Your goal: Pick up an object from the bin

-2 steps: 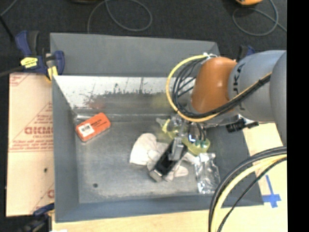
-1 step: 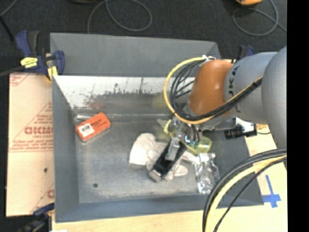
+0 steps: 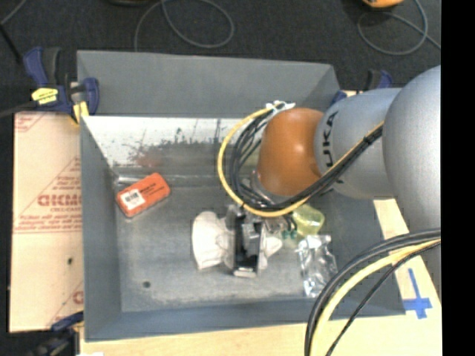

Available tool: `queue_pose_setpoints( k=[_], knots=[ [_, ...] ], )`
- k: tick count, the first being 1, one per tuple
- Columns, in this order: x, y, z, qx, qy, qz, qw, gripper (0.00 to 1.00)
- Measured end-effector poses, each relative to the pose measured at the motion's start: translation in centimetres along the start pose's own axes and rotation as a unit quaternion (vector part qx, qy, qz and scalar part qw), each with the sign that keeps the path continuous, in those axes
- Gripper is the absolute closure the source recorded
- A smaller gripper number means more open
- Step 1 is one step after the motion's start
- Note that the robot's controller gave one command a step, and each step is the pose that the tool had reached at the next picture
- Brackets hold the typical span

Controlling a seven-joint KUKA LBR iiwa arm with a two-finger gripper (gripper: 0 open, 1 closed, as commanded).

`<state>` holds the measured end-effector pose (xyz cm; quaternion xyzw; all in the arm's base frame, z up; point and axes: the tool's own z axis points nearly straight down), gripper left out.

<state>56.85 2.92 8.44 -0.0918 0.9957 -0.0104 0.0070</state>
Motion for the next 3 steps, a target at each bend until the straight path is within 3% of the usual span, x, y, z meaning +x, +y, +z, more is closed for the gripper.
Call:
queue_pose_setpoints(
  k=[1,2,3],
  knots=[
    [0.0,0.0,0.0,0.000,-0.0001,0.001,1.0000,1.00],
    [0.3,-0.1,-2.3,-0.002,0.0007,0.005,1.0000,1.00],
    [0.3,0.3,-7.9,-0.002,0.0040,0.021,0.9998,1.00]
  ],
)
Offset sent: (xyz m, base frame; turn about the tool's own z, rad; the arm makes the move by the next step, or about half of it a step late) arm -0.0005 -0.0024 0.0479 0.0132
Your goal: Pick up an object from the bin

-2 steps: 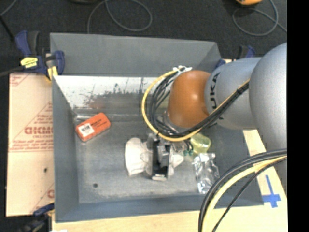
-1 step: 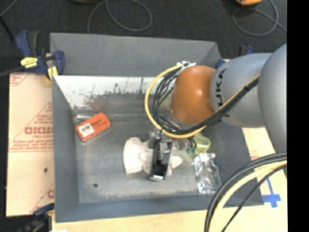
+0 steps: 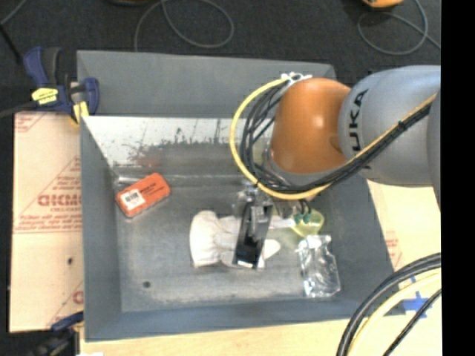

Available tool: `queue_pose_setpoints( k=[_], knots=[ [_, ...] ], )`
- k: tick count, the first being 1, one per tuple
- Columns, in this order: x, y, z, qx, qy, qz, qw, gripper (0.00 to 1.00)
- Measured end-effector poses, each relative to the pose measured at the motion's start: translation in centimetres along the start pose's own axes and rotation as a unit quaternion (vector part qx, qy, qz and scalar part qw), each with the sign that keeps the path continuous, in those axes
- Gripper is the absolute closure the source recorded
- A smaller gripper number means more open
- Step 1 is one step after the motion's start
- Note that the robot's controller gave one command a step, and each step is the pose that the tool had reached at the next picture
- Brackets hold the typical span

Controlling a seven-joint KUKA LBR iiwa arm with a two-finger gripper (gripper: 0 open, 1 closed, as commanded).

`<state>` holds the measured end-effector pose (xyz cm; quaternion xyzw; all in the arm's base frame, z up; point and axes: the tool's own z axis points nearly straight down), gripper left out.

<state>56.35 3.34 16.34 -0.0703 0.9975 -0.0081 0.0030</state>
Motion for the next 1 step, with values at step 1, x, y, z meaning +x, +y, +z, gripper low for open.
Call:
queue_pose_setpoints(
  k=[1],
  knots=[
    [0.65,-0.26,-5.99,0.001,-0.0001,-0.002,1.0000,1.00]
  ],
)
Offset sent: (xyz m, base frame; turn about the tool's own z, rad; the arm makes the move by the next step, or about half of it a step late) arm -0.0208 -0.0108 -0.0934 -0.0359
